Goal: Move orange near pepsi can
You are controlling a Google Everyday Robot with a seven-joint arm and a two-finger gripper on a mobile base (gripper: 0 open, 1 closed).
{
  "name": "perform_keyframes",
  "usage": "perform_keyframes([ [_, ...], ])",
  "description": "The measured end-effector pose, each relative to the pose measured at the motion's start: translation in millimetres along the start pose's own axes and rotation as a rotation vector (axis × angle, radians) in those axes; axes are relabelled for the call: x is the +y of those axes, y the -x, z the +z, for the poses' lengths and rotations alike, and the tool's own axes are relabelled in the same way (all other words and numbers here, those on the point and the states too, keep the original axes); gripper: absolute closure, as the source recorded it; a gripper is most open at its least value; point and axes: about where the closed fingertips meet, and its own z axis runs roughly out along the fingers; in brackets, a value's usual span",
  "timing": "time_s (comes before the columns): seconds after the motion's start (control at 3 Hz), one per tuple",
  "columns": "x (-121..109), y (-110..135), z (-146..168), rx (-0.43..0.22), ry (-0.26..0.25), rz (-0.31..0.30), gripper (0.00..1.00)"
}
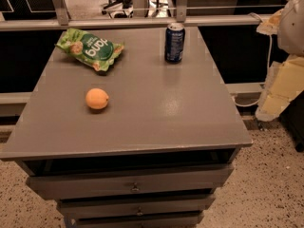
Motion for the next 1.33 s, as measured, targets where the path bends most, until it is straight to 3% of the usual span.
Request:
perform_keyframes([
  [0.33, 0.0, 0.0, 0.0, 0.0, 0.0, 0.0, 0.0],
  [0.67, 7.4, 14.1, 7.2, -0.141, 0.028, 0.094, 0.0],
  [1.0, 8.9, 40.7, 15.2, -0.327, 0.036, 0.201, 0.0],
  [1.33, 19.0, 81.3, 23.5, -0.502, 0.044, 0.233, 0.0],
])
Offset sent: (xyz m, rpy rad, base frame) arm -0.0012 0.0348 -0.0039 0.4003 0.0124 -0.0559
